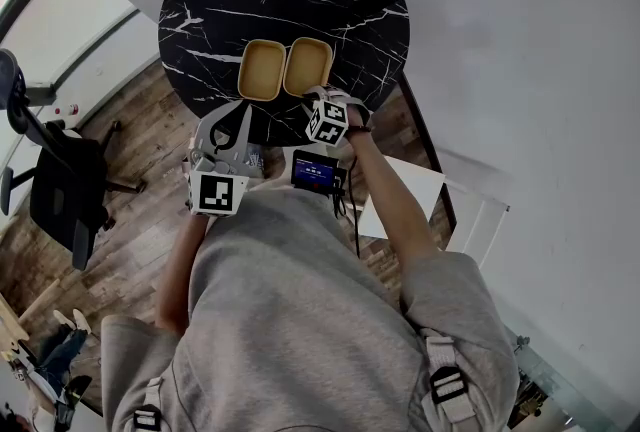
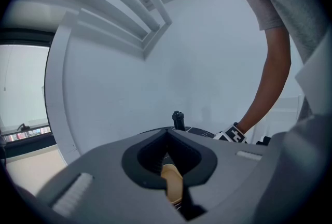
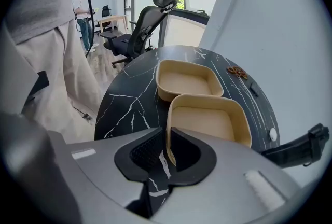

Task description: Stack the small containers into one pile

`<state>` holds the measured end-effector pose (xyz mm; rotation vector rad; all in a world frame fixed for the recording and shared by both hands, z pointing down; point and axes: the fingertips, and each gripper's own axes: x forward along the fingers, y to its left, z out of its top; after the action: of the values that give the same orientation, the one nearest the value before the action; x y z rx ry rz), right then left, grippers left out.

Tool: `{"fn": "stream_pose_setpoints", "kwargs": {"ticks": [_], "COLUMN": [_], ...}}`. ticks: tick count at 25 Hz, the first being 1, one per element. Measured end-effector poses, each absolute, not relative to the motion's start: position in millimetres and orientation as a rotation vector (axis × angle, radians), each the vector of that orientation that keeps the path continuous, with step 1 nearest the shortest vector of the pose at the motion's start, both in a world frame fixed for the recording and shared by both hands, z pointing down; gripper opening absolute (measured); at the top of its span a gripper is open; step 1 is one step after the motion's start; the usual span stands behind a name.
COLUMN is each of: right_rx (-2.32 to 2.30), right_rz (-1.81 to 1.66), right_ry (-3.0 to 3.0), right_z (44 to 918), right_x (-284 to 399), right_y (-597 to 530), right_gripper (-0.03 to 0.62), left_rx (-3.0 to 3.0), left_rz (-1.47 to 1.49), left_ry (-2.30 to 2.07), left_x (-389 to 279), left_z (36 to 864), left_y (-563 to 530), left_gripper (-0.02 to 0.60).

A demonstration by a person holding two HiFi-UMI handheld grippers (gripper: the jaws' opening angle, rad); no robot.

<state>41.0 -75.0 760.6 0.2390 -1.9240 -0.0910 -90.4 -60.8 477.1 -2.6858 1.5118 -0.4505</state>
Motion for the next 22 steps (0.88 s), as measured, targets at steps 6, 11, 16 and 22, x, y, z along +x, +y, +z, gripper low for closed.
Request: {"fn": "stream_pose_setpoints", "kwargs": {"ticks": [6,11,16,22], "right_rx": [0.279,0.388,0.516,0.593], "right_rz": [-0.098,-0.106,-0.067,0.006], "right_ry": [-1.935,-1.973,-1.957,-1.927], "right_z": [754,725,706,708], "right_x": [39,53,92,132], "right_y": [-76,-79,-69,-42], "right_gripper": [0.063,0.063,0.061,0.061], "left_rx": [-2.733,-2.745,-2.686,-2.591], "left_rz": [-0.58,-0.908,-1.23,-1.466], "left_ry": [1.363,1.154,0.85,0.574], "left_x": [-75,-68,-60,-48], "left_z": [523,602,677,740], "left_y": [-65,-77,-84,-77], "left_gripper": [0.003,0.064,0.088,0.111]}}
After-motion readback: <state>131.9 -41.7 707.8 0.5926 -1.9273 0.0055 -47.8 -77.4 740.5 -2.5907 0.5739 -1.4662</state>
